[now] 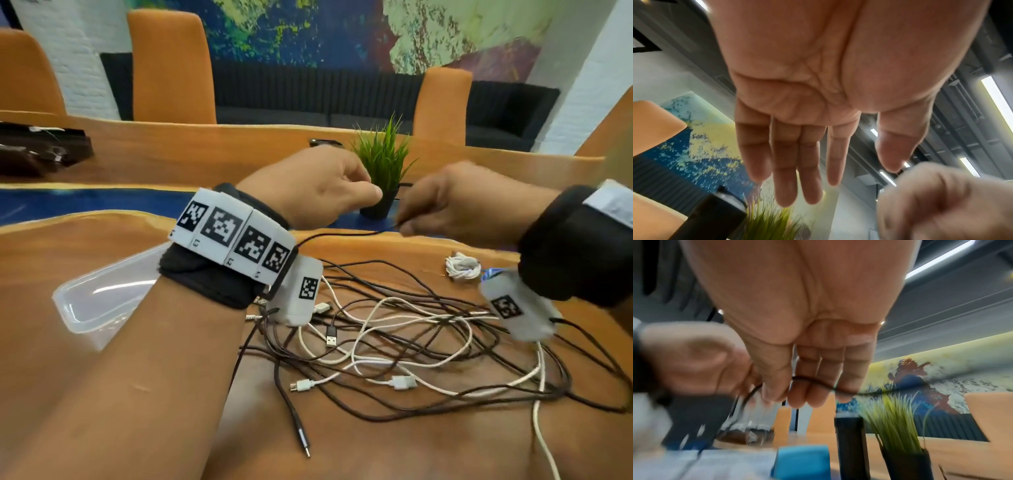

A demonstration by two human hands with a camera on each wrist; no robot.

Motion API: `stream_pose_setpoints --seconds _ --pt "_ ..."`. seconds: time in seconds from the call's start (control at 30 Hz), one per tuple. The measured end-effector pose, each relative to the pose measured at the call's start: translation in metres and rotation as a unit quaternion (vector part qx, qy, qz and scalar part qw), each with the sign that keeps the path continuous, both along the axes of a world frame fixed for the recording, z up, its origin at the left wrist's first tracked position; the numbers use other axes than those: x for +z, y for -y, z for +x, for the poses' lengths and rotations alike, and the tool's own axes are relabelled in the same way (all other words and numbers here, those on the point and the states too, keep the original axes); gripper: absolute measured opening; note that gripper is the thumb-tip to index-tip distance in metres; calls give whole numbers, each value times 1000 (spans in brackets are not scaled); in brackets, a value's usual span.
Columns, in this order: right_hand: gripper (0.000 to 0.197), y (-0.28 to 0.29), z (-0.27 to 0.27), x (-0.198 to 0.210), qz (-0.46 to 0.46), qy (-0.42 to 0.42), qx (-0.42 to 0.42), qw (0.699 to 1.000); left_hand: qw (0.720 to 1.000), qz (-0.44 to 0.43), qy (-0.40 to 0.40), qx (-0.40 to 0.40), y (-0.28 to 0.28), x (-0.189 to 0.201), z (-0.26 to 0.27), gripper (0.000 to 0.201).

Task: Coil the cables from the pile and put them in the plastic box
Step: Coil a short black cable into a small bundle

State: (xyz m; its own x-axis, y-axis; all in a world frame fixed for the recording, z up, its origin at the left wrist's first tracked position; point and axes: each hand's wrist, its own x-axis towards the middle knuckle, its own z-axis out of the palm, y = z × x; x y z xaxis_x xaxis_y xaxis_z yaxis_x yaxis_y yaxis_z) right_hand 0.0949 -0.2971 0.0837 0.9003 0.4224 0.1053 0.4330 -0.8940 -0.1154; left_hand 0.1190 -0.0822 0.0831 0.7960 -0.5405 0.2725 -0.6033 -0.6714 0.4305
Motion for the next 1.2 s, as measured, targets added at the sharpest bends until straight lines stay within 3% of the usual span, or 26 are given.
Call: stream_pose_setpoints --seconds 0.1,0.2,0.33,0.43,0.57,0.7,0.77,0.83,0.93,1.0,1.13,1.2 --pt "7 11 0 44 129 71 -9 989 999 -29 -27 -28 2 -9 9 25" --pt "5 25 2 71 233 113 -25 966 978 -185 -80 -57 -2 -16 19 22" --pt "4 43 15 85 319 150 -47 935 875 -404 -245 -106 -1 -17 17 25" --pt "8 46 18 78 291 125 -50 947 811 -480 -308 -128 6 -13 10 22" --pt "27 25 8 58 198 100 -23 975 791 -516 -310 -110 20 -11 4 21" --pt "12 7 9 35 279 127 60 950 750 -559 -332 -117 30 -10 -1 21" --pt "14 9 12 28 338 161 63 925 725 -575 -357 -131 30 -10 -1 23" --pt "19 15 13 23 390 175 55 903 720 -559 -381 -152 28 -11 0 24" --pt "24 22 13 14 398 164 30 902 707 -535 -422 -190 23 -10 0 20" --pt "29 24 14 5 393 157 33 905 674 -549 -445 -217 20 -8 -1 21" --pt "25 25 13 -10 316 196 0 928 610 -647 -403 -216 22 0 -4 20" --pt "19 16 4 -9 208 194 -2 959 621 -669 -355 -202 27 -1 -5 21"
